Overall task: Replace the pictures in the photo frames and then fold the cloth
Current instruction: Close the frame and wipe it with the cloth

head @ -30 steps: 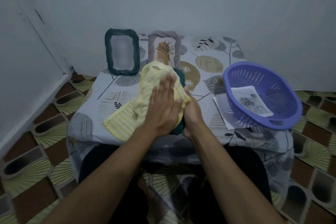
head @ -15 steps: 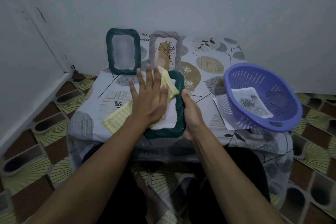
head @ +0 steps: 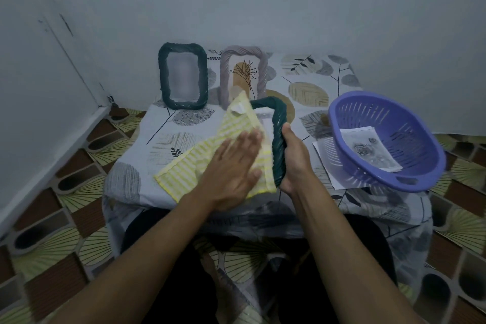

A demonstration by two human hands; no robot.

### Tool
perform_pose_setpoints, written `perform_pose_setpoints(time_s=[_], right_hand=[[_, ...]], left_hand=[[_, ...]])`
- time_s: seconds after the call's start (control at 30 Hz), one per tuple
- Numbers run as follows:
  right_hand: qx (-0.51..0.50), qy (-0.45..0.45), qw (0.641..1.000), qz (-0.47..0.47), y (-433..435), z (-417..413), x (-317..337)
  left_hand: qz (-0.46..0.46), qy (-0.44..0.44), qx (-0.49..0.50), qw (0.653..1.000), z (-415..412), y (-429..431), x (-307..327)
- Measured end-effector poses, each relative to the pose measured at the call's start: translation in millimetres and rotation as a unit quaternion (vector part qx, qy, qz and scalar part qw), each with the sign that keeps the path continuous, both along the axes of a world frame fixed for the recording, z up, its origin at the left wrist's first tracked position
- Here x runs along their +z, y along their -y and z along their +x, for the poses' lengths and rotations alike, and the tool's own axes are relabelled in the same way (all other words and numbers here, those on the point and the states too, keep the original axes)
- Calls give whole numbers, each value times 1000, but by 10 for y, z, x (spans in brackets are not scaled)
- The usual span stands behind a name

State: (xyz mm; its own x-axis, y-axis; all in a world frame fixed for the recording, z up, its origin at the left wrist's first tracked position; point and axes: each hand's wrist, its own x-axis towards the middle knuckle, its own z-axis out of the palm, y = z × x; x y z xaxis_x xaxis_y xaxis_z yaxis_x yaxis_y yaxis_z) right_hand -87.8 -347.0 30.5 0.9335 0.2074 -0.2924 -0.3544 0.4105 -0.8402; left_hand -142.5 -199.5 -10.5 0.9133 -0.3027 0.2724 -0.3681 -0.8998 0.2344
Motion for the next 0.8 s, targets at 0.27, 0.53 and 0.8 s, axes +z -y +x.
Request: perform_pose_setpoints(time_s=[0.27, 0.53, 0.8], right_hand=[[44, 15, 999, 0, -137, -192, -14], [-53, 34, 998, 20, -84, -109, 27], [-202, 2, 977, 70, -196, -24, 3]], left_hand=[[-186, -27, 198, 962, 339, -136, 173], [-408, -100, 212, 882, 226, 99, 122], [-515, -93, 169, 835, 146, 206, -42]])
